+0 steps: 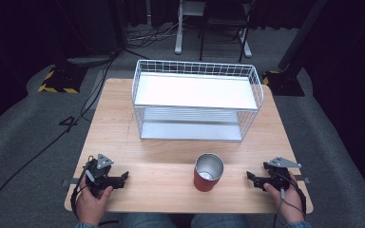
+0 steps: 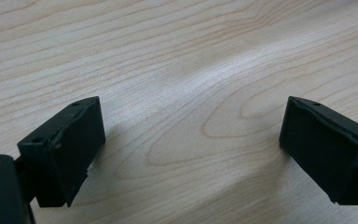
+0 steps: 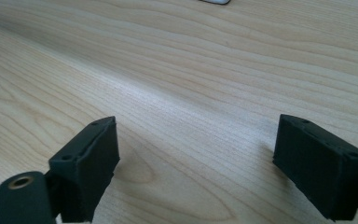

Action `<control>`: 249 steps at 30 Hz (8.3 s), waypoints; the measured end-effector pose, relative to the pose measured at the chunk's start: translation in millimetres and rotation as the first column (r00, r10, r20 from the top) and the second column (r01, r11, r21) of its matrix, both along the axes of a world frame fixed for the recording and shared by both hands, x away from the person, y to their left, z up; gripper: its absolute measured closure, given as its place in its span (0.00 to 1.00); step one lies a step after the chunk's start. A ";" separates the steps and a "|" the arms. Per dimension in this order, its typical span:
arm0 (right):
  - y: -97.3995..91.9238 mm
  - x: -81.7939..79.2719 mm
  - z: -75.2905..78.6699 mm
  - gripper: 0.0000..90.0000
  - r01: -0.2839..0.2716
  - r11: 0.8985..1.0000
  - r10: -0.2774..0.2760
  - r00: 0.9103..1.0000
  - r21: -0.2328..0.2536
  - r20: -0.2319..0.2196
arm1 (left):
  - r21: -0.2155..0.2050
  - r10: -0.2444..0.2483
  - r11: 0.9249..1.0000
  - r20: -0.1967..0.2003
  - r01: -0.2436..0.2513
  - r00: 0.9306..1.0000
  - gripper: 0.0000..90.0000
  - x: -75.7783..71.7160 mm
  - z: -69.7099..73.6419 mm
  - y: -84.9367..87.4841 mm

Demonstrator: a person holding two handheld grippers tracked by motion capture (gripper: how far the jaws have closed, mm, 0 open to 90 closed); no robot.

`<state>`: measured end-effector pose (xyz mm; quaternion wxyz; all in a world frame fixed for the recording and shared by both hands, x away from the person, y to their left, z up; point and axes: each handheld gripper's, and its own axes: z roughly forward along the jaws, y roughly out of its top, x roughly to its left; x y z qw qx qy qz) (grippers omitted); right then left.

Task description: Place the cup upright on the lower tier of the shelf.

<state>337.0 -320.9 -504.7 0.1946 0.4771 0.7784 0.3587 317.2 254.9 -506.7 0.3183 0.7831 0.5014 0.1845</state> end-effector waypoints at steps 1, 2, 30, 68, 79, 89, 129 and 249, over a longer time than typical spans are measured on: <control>0.0 -0.4 0.1 0.18 -0.001 1.000 0.001 1.000 0.002 0.001 | 0.001 0.000 1.000 0.000 0.000 1.000 0.08 0.0 0.0 0.1; 0.0 -0.6 0.1 0.18 -0.005 1.000 0.005 1.000 0.004 0.002 | 0.001 0.000 1.000 0.001 0.000 1.000 0.08 0.0 0.0 0.0; 6.1 -43.8 23.3 0.19 0.011 0.991 -0.044 0.968 0.135 0.247 | 0.006 0.003 1.000 -0.004 -0.003 1.000 0.06 6.2 0.1 -0.3; 77.6 -77.7 41.9 0.19 -0.227 0.963 0.178 0.941 0.144 0.289 | 0.006 0.003 1.000 -0.005 -0.003 1.000 0.06 6.2 0.1 -0.3; 101.0 -73.5 37.1 0.18 -0.292 0.948 0.251 0.929 0.123 0.274 | 0.006 0.004 1.000 -0.005 -0.004 1.000 0.06 6.3 0.1 -0.3; 118.0 -68.4 32.2 0.18 -0.338 0.936 0.302 0.916 0.102 0.263 | 0.005 0.004 1.000 -0.004 -0.004 1.000 0.06 6.4 0.0 -0.4; 161.1 -36.9 7.1 0.17 -0.302 0.950 0.286 0.944 0.079 0.167 | 0.004 0.004 1.000 -0.005 -0.004 1.000 0.06 6.4 0.0 -0.4; 220.4 160.6 22.5 0.19 -0.039 0.996 0.022 0.979 0.081 0.202 | 0.007 0.003 1.000 -0.005 -0.003 1.000 0.05 6.9 0.1 -0.4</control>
